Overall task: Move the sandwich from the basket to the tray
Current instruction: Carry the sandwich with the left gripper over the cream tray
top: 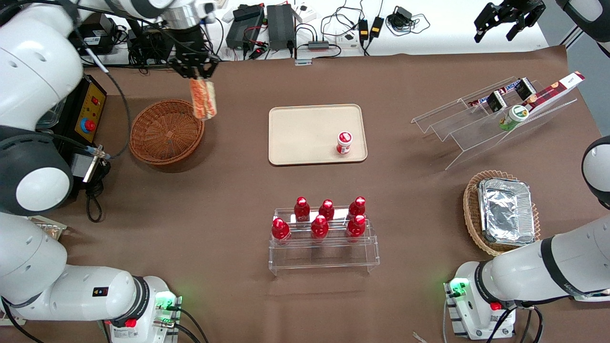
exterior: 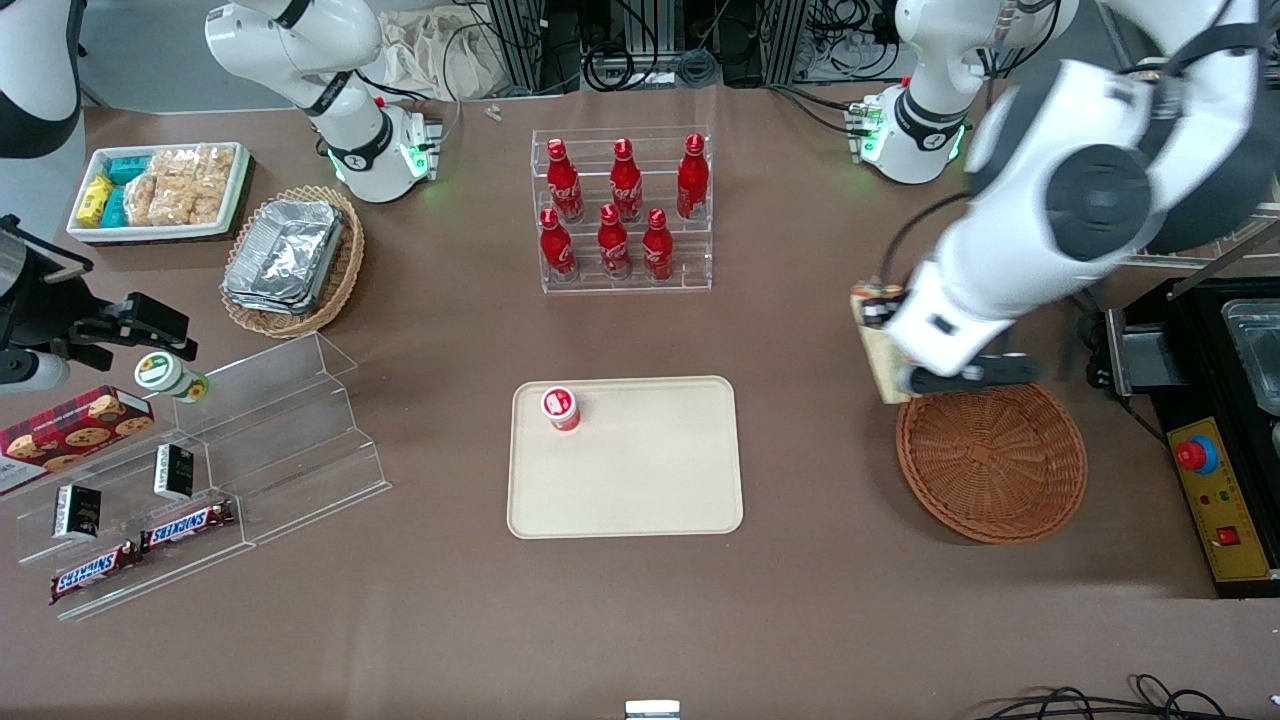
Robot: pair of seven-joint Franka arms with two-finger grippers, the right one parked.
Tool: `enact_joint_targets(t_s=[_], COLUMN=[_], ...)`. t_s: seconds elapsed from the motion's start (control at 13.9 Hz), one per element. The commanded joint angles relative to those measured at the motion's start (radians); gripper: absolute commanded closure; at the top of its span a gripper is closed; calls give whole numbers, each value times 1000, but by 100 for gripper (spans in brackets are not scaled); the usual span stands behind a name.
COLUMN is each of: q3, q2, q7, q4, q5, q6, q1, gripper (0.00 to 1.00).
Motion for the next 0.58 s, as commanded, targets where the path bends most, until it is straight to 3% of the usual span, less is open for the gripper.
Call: enact_joint_targets(t_s=[0.0, 0.14, 0.5], q3=[2, 4, 4], q2=[62, 140, 309], q7=[17, 9, -121], q4=[25, 26, 23], q5=[21, 33, 190], q6=[84, 197, 438], q1=[-73, -133, -208], gripper=[100, 100, 100])
